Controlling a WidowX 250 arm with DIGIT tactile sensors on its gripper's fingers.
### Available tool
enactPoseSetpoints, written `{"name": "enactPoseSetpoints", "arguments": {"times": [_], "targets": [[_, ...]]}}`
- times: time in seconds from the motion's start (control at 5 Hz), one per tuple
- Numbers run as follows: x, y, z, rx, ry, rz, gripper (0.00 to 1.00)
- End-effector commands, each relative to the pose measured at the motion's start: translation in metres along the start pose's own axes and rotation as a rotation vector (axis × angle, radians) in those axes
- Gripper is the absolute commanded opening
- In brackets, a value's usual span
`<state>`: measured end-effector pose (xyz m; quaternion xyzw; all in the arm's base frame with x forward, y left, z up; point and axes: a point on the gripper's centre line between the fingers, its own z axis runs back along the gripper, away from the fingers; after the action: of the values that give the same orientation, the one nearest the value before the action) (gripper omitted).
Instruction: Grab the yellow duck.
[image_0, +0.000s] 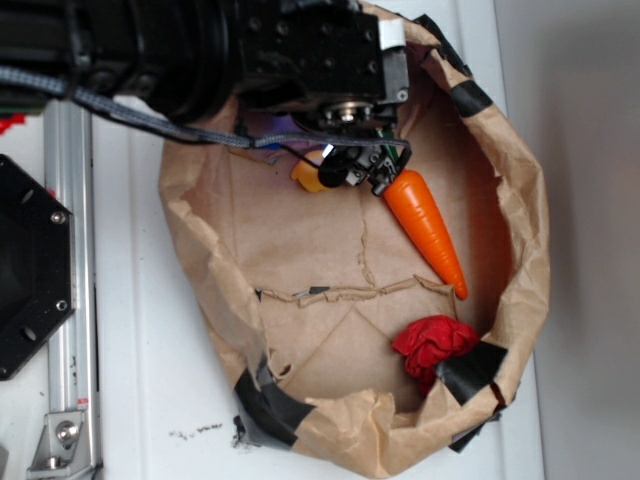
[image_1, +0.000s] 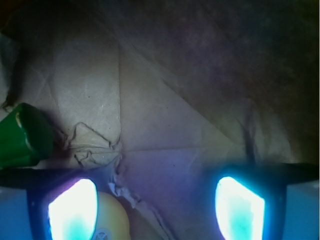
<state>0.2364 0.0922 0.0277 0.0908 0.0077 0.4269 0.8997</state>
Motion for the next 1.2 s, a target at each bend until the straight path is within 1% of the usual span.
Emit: {"name": "enactPoseSetpoints", "arguments": {"times": [0.0, 0.2, 0.4, 0.8, 1.0], "targets": [[-0.017, 0.009, 0.004, -0.011, 0.04, -0.054, 1.0], [-0.031, -0.003, 0.01, -0.03, 0.035, -0.111, 1.0], [-0.034, -0.018, 0.016, -0.051, 0.017, -0.147, 1.0], [-0.033, -0.022, 0.018, -0.055, 0.004, -0.151, 1.0], [-0.037, -0.025, 0.017, -0.054, -0.005, -0.165, 1.0]]}}
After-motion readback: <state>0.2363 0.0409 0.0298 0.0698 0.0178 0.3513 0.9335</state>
